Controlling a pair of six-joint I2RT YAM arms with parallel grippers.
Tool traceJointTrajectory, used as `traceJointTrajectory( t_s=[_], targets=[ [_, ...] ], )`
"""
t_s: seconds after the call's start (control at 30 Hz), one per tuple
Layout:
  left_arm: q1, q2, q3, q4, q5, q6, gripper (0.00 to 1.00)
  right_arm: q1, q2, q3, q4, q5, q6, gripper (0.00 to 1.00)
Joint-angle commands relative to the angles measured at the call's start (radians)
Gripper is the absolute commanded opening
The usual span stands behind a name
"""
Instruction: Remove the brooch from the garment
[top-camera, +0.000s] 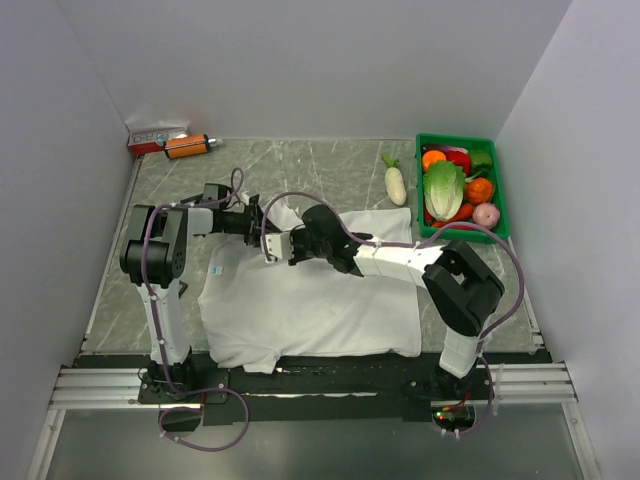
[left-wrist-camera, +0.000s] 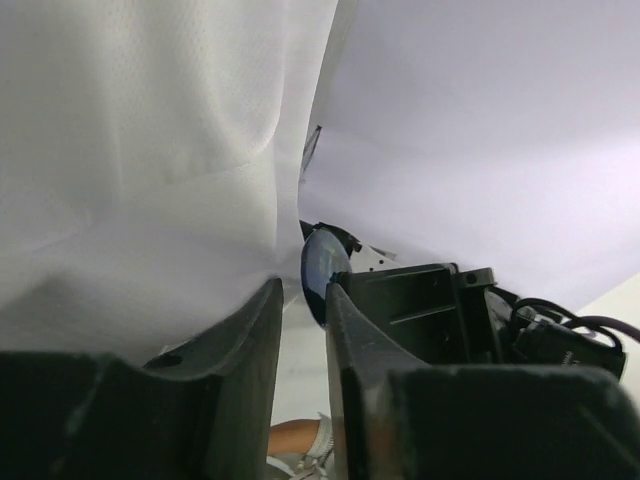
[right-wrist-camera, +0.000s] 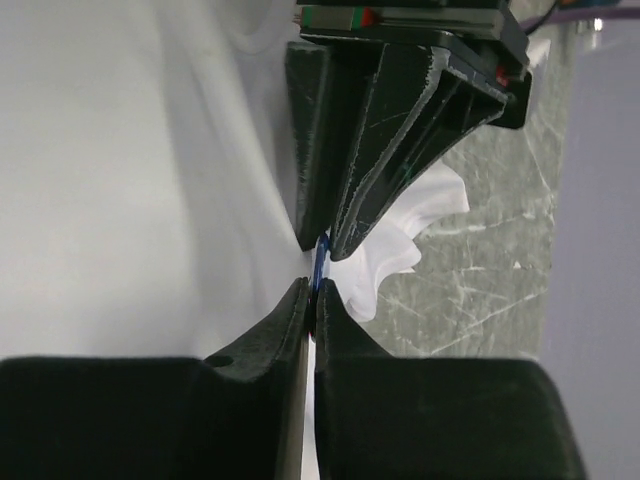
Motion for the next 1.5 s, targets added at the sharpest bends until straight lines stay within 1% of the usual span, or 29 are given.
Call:
traceJointTrajectory(
  t_s=[0.0, 0.03, 0.07, 0.1, 0.13, 0.2, 0.23, 0.3, 0.33, 0.4, 0.47, 0.53, 0.57, 0.63, 0.67, 0.7, 0.8, 0.83, 0.9, 0.93, 0.97, 1.0, 1.07, 1.1, 1.13, 1.23, 1.33, 1.43, 1.47],
  targets=[
    [0.003, -0.019, 0.090, -0.136, -0.007, 0.124, 0.32, -0.013, 0.010, 0.079, -0.027, 0.055, 0.061, 0.00],
    [0.005, -0.022, 0.100, -0.148, -0.022, 0.162, 0.34, -0.022, 0.004, 0.108, -0.053, 0.044, 0.135, 0.00],
    [0.006, -0.025, 0.104, -0.145, -0.021, 0.169, 0.36, -0.031, 0.002, 0.137, -0.103, 0.018, 0.173, 0.00],
    [0.008, -0.028, 0.118, -0.157, -0.021, 0.179, 0.37, -0.052, 0.003, 0.168, -0.253, -0.020, 0.211, 0.00],
    [0.013, -0.037, 0.130, -0.181, -0.048, 0.237, 0.37, -0.065, 0.011, 0.223, -0.304, -0.068, 0.316, 0.00],
    [0.014, -0.049, 0.179, -0.258, -0.090, 0.323, 0.39, -0.112, 0.022, 0.274, -0.448, -0.126, 0.438, 0.00],
    [0.017, -0.068, 0.193, -0.316, -0.126, 0.401, 0.39, -0.132, 0.033, 0.315, -0.488, -0.178, 0.561, 0.00],
    [0.019, -0.092, 0.213, -0.350, -0.169, 0.466, 0.41, -0.164, 0.043, 0.341, -0.538, -0.221, 0.677, 0.00],
    [0.019, -0.118, 0.212, -0.356, -0.179, 0.510, 0.41, -0.196, 0.037, 0.329, -0.539, -0.247, 0.764, 0.00],
    [0.019, -0.144, 0.192, -0.353, -0.206, 0.547, 0.41, -0.203, 0.007, 0.287, -0.507, -0.298, 0.793, 0.00],
    [0.019, -0.183, 0.172, -0.329, -0.222, 0.587, 0.41, -0.203, -0.018, 0.271, -0.530, -0.370, 0.782, 0.00],
    [0.017, -0.216, 0.148, -0.320, -0.232, 0.645, 0.41, -0.206, -0.035, 0.268, -0.556, -0.419, 0.806, 0.00],
    [0.017, -0.230, 0.141, -0.304, -0.237, 0.669, 0.41, -0.212, -0.045, 0.262, -0.558, -0.471, 0.816, 0.00],
    [0.016, -0.273, 0.108, -0.286, -0.213, 0.783, 0.41, -0.215, -0.081, 0.233, -0.566, -0.519, 0.836, 0.00],
    [0.014, -0.287, 0.095, -0.281, -0.194, 0.842, 0.41, -0.227, -0.090, 0.227, -0.596, -0.531, 0.836, 0.00],
    [0.011, -0.301, 0.070, -0.272, -0.203, 0.932, 0.41, -0.238, -0.099, 0.225, -0.619, -0.562, 0.831, 0.00],
    [-0.026, -0.330, 0.057, -0.251, -0.219, 1.004, 0.42, -0.302, -0.069, 0.219, -0.700, -0.674, 0.776, 0.00],
    [-0.062, -0.319, 0.065, -0.257, -0.228, 1.015, 0.42, -0.315, -0.050, 0.233, -0.716, -0.686, 0.776, 0.00],
    [-0.105, -0.278, 0.094, -0.269, -0.277, 1.026, 0.41, -0.350, 0.005, 0.242, -0.705, -0.727, 0.818, 0.00],
    [-0.142, -0.263, 0.100, -0.264, -0.285, 1.019, 0.40, -0.361, 0.019, 0.243, -0.685, -0.725, 0.848, 0.00],
    [-0.156, -0.247, 0.103, -0.252, -0.288, 1.011, 0.39, -0.370, 0.028, 0.240, -0.655, -0.714, 0.884, 0.00],
    [-0.168, -0.212, 0.105, -0.219, -0.297, 0.971, 0.38, -0.387, 0.034, 0.225, -0.573, -0.699, 0.956, 0.00],
    [-0.188, -0.178, 0.121, -0.206, -0.323, 0.931, 0.34, -0.401, 0.027, 0.199, -0.489, -0.642, 1.019, 0.00],
    [-0.191, -0.154, 0.129, -0.204, -0.318, 0.924, 0.33, -0.404, 0.011, 0.164, -0.398, -0.615, 1.058, 0.00],
    [-0.194, -0.146, 0.135, -0.218, -0.303, 0.927, 0.32, -0.410, 0.004, 0.144, -0.359, -0.588, 1.094, 0.00],
    [-0.196, -0.126, 0.155, -0.267, -0.269, 0.959, 0.32, -0.421, 0.008, 0.105, -0.248, -0.577, 1.185, 0.00],
    [-0.196, -0.105, 0.169, -0.292, -0.234, 0.968, 0.31, -0.419, 0.059, 0.102, -0.169, -0.645, 1.285, 0.00],
    [-0.199, -0.102, 0.155, -0.269, -0.185, 0.943, 0.31, -0.419, 0.097, 0.093, -0.131, -0.698, 1.359, 0.00],
    [-0.202, -0.102, 0.154, -0.260, -0.177, 0.937, 0.31, -0.419, 0.105, 0.092, -0.092, -0.715, 1.371, 0.02]
  ],
)
